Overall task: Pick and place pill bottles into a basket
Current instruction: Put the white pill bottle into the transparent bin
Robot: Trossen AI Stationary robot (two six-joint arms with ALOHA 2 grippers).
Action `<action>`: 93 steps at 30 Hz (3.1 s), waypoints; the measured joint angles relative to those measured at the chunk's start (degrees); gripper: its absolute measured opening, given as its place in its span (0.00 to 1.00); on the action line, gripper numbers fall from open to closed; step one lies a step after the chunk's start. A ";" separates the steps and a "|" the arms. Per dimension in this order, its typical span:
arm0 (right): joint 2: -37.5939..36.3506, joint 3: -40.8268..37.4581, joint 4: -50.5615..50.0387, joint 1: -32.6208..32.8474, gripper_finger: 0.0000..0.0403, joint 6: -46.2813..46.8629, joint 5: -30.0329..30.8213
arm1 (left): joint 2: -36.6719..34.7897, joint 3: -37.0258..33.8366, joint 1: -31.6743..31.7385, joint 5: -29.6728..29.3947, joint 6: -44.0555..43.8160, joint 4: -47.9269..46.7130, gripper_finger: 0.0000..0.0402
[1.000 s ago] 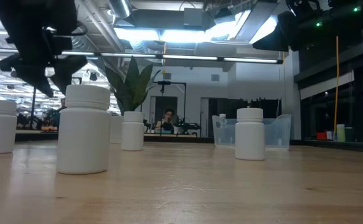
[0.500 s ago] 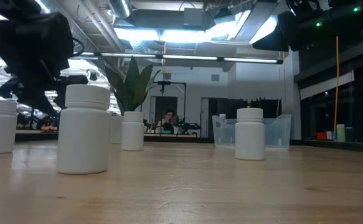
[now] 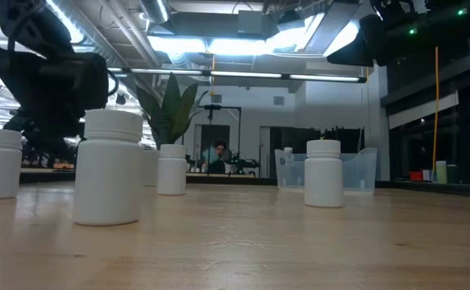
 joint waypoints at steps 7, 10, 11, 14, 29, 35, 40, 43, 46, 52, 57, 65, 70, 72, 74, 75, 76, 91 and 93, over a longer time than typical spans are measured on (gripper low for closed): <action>0.00 0.00 -0.01 0.00 0.29 -0.01 -0.02 | 2.79 0.00 -0.04 1.89 -1.85 1.27 0.60; 0.00 0.00 0.00 0.00 0.29 -0.02 -0.06 | 2.82 0.00 -0.04 1.44 -0.89 2.50 0.60; 0.00 0.00 0.00 0.00 0.29 -0.02 -0.33 | 2.82 0.00 -0.04 1.12 -0.68 2.66 0.61; 0.00 0.00 0.00 0.00 0.29 -0.02 -2.68 | 2.82 0.00 0.39 0.88 -0.55 2.68 0.62; 0.00 0.00 0.52 -0.01 0.29 0.93 -4.50 | 2.80 -7.05 7.30 3.57 8.16 19.47 0.64; 0.00 0.00 0.50 0.00 0.29 1.09 -4.51 | 2.75 -9.75 7.39 1.62 11.14 25.59 0.64; 0.00 0.00 0.52 -0.02 0.29 1.09 -4.52 | 2.82 -9.90 8.38 0.92 12.97 25.59 0.64; 0.00 0.00 0.50 -0.01 0.29 1.08 -4.51 | 2.80 -9.90 9.86 0.81 14.77 25.99 0.64; 0.00 0.00 0.50 0.00 0.29 1.07 -4.52 | 2.80 -9.90 11.66 0.62 17.46 27.06 0.64; 0.00 0.00 0.50 -0.01 0.29 1.07 -4.52 | 2.80 -9.90 14.51 0.74 24.00 32.07 0.64; 0.00 0.00 0.50 0.00 0.29 1.05 -4.52 | 2.80 -9.90 17.09 0.77 26.76 33.59 0.64; 0.00 0.00 0.48 -0.01 0.29 1.04 -4.51 | 2.80 -9.88 19.17 2.35 30.43 35.54 0.64; 0.00 0.00 0.48 0.00 0.29 1.02 -4.50 | 2.81 -9.88 19.94 2.34 32.76 37.26 0.64; 0.00 0.00 0.48 -0.01 0.29 1.02 -4.50 | 2.81 -9.88 20.19 2.36 33.72 37.92 0.64; 0.00 0.00 0.48 0.00 0.29 1.02 -4.50 | 2.80 -9.88 20.20 2.34 33.83 37.95 0.64; 0.00 0.00 0.48 -0.02 0.29 1.02 -4.50 | 2.82 -9.88 20.20 2.36 33.83 37.91 0.64; 0.00 0.00 0.48 -0.01 0.29 1.04 -4.50 | 2.80 -9.88 20.20 2.34 33.83 37.91 0.64; -0.01 0.00 0.48 0.00 0.29 1.02 -4.52 | 2.80 -9.84 20.20 2.56 34.64 37.32 0.43; -0.01 0.00 0.46 -0.02 0.29 1.02 -4.50 | 2.80 -9.84 20.20 2.52 34.99 37.32 0.42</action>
